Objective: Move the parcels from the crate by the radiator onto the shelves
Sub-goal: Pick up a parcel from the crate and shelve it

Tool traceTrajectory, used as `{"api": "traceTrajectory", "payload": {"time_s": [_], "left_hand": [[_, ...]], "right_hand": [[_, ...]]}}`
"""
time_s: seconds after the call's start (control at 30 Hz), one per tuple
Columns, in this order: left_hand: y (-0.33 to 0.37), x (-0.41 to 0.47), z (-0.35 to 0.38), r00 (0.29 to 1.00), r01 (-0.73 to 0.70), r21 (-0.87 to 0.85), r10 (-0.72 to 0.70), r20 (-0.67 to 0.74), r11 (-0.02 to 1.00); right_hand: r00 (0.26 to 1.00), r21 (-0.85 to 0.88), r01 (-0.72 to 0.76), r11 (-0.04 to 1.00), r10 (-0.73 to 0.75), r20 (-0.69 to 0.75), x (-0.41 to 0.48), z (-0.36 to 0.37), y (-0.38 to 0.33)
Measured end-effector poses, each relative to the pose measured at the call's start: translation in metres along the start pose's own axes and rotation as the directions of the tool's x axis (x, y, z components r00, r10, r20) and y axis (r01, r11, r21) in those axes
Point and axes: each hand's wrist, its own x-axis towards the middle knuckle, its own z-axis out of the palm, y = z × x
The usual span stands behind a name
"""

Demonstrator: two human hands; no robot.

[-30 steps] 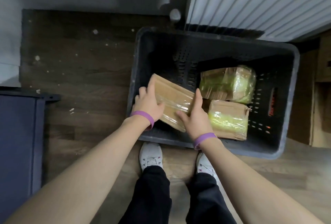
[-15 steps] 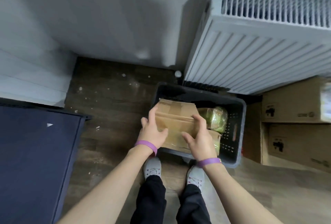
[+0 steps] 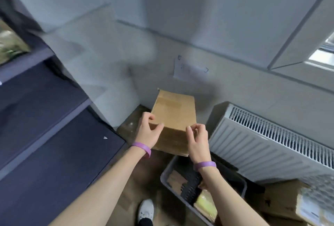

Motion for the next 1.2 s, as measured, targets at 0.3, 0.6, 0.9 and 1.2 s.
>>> {"api": "traceTrajectory", "payload": {"time_s": [0.3,0.6,0.9,1.2], "left_hand": [[0.039,-0.085,-0.132,0.972,0.0,-0.15,-0.035,-0.231,0.989],[0.028,-0.155,-0.244,0.892,0.06,-0.086,-0.092,-0.442,0.994],[0.011,-0.215,-0.326,0.804,-0.038,-0.074,-0.013,-0.594,0.997],[-0.004,-0.243,-0.358,0.66,-0.012,-0.127,-0.088,-0.747,0.992]], "right_hand": [[0.952,0.12,0.115,0.986,-0.144,0.269,-0.031,0.035,-0.131],[0.838,0.193,0.266,0.944,-0.326,0.438,-0.076,0.105,-0.222],[0.807,0.352,0.194,0.916,-0.353,0.474,-0.137,0.168,-0.281],[0.743,0.322,0.224,0.92,-0.375,0.555,-0.164,0.207,-0.3]]}}
